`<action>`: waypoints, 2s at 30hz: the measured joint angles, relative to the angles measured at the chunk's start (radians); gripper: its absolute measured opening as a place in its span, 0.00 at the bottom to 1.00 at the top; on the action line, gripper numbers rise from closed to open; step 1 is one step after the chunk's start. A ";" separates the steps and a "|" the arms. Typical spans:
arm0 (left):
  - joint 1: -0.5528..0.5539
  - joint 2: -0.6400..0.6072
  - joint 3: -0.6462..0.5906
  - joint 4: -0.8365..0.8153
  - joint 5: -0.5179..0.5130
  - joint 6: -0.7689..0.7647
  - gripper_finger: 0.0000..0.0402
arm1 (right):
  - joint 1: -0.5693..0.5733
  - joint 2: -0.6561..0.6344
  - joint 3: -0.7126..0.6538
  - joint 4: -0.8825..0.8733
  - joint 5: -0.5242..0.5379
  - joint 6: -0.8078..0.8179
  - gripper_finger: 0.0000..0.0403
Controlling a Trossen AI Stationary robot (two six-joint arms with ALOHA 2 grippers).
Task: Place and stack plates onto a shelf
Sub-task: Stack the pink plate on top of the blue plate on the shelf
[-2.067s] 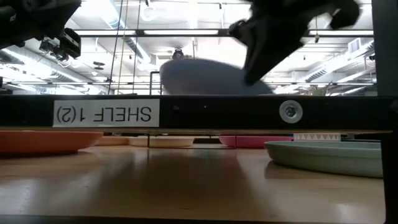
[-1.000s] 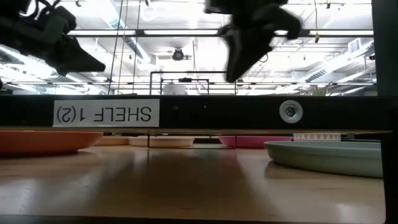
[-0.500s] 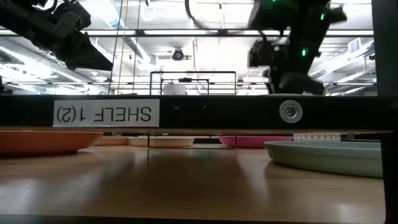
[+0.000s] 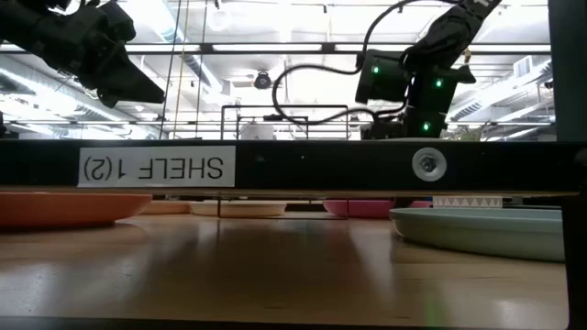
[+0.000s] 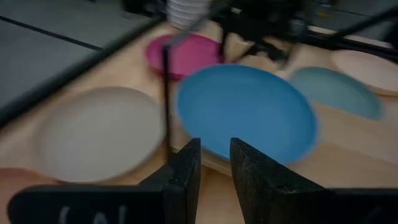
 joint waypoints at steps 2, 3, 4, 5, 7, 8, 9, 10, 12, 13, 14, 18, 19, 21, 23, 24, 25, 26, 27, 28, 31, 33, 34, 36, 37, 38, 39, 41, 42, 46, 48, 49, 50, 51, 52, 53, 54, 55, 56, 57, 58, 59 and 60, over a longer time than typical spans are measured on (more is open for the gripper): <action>0.000 0.000 0.000 0.000 0.069 -0.025 0.23 | -0.003 0.001 0.000 -0.007 -0.001 0.007 0.42; 0.000 0.000 0.000 0.000 0.103 -0.031 0.23 | -0.002 0.000 0.000 -0.006 -0.007 0.010 0.38; 0.000 0.000 0.000 0.000 0.133 -0.039 0.23 | -0.002 0.000 0.000 -0.004 -0.019 0.014 0.35; -0.001 0.000 0.000 0.000 0.159 -0.048 0.23 | -0.002 0.000 0.000 -0.007 -0.030 0.015 0.31; 0.000 0.000 0.000 0.001 0.194 -0.056 0.23 | -0.002 0.000 0.000 -0.011 -0.052 0.017 0.22; -0.001 0.000 0.000 0.001 0.205 -0.062 0.23 | -0.002 0.000 0.000 -0.018 -0.064 0.023 0.18; 0.000 0.000 0.000 0.001 0.215 -0.074 0.23 | -0.002 0.000 0.000 -0.026 -0.074 0.034 0.15; 0.000 0.000 0.000 0.001 0.224 -0.076 0.23 | -0.001 0.000 0.000 -0.034 -0.082 0.041 0.11; 0.000 0.000 0.000 0.001 0.249 -0.081 0.23 | 0.006 -0.003 0.011 -0.072 -0.091 0.068 0.05; 0.000 -0.001 0.000 0.001 0.260 -0.087 0.23 | 0.013 -0.005 0.019 -0.109 -0.103 0.086 0.04; 0.000 -0.001 0.000 0.004 0.274 -0.099 0.23 | 0.025 -0.005 0.033 -0.150 -0.106 0.111 0.03; 0.000 -0.011 0.001 0.052 0.349 -0.103 0.23 | 0.110 -0.025 0.119 -0.357 -0.117 0.246 0.06; 0.000 -0.016 0.001 0.063 0.367 -0.103 0.23 | 0.135 -0.026 0.148 -0.413 -0.119 0.283 0.06; 0.000 -0.024 0.001 0.096 0.408 -0.103 0.23 | 0.190 -0.030 0.210 -0.515 -0.138 0.361 0.06; 0.000 -0.034 0.001 0.131 0.444 -0.103 0.23 | 0.254 -0.033 0.273 -0.589 -0.154 0.416 0.05; 0.000 -0.039 0.001 0.148 0.458 -0.103 0.23 | 0.293 -0.032 0.306 -0.620 -0.157 0.438 0.04; 0.000 -0.042 0.001 0.162 0.466 -0.104 0.23 | 0.329 -0.032 0.338 -0.649 -0.157 0.456 0.04; 0.000 -0.045 0.001 0.168 0.469 -0.106 0.23 | 0.364 -0.033 0.368 -0.664 -0.156 0.469 0.04; 0.000 -0.050 0.001 0.169 0.469 -0.112 0.23 | 0.402 -0.033 0.398 -0.669 -0.156 0.481 0.04; 0.000 -0.055 0.001 0.168 0.469 -0.120 0.23 | 0.437 -0.033 0.426 -0.667 -0.152 0.492 0.04; 0.000 -0.055 0.001 0.167 0.464 -0.120 0.23 | 0.534 -0.033 0.495 -0.643 -0.089 0.488 0.04; 0.000 -0.053 0.001 0.166 0.432 -0.119 0.23 | 0.579 -0.033 0.516 -0.575 -0.028 0.443 0.04; 0.000 -0.052 0.001 0.163 0.404 -0.120 0.23 | 0.594 -0.033 0.521 -0.534 -0.006 0.415 0.04; 0.000 -0.051 0.001 0.151 0.349 -0.120 0.23 | 0.607 -0.032 0.522 -0.451 0.009 0.345 0.04; 0.000 -0.051 0.001 0.140 0.323 -0.124 0.23 | 0.607 -0.024 0.523 -0.402 0.009 0.306 0.04; 0.000 -0.051 0.001 0.127 0.296 -0.126 0.23 | 0.606 -0.018 0.523 -0.358 0.010 0.261 0.04; 0.000 -0.051 0.001 0.112 0.271 -0.127 0.23 | 0.601 -0.006 0.523 -0.324 0.010 0.219 0.04; 0.001 -0.049 0.001 0.070 0.228 -0.126 0.23 | 0.582 0.029 0.528 -0.260 0.012 0.135 0.04; 0.001 -0.046 0.001 0.046 0.206 -0.126 0.23 | 0.569 0.049 0.529 -0.238 0.013 0.099 0.04; 0.001 -0.045 0.000 -0.051 0.106 -0.125 0.23 | 0.512 0.119 0.549 -0.174 0.019 -0.022 0.04; 0.001 -0.045 0.000 -0.084 0.056 -0.125 0.23 | 0.478 0.144 0.552 -0.156 0.028 -0.058 0.05; 0.001 -0.045 0.000 -0.103 0.036 -0.125 0.23 | 0.462 0.152 0.552 -0.143 0.030 -0.070 0.05; 0.001 -0.045 0.000 -0.113 0.020 -0.125 0.23 | 0.445 0.163 0.552 -0.135 0.028 -0.078 0.06; 0.001 -0.045 0.000 -0.116 0.013 -0.125 0.23 | 0.428 0.168 0.552 -0.136 0.025 -0.080 0.07; 0.001 -0.045 0.000 -0.123 0.011 -0.123 0.23 | 0.413 0.173 0.552 -0.139 0.013 -0.081 0.08; 0.001 -0.045 0.000 -0.131 0.012 -0.118 0.23 | 0.398 0.176 0.552 -0.135 -0.007 -0.081 0.10; 0.001 -0.045 0.000 -0.131 0.012 -0.110 0.23 | 0.386 0.178 0.552 -0.132 -0.031 -0.082 0.11; 0.001 -0.045 0.000 -0.133 0.012 -0.107 0.23 | 0.376 0.179 0.552 -0.132 -0.060 -0.083 0.13; 0.001 -0.045 0.000 -0.138 0.012 -0.104 0.23 | 0.367 0.179 0.552 -0.127 -0.088 -0.082 0.15; 0.001 -0.045 0.000 -0.140 0.013 -0.100 0.23 | 0.360 0.178 0.552 -0.118 -0.103 -0.082 0.17; 0.001 -0.045 0.000 -0.139 0.012 -0.098 0.23 | 0.356 0.170 0.552 -0.118 -0.113 -0.078 0.18; 0.001 -0.045 0.000 -0.139 0.012 -0.096 0.23 | 0.354 0.162 0.551 -0.126 -0.113 -0.068 0.20; 0.001 -0.045 0.000 -0.140 0.012 -0.094 0.23 | 0.355 0.148 0.551 -0.128 -0.112 -0.058 0.22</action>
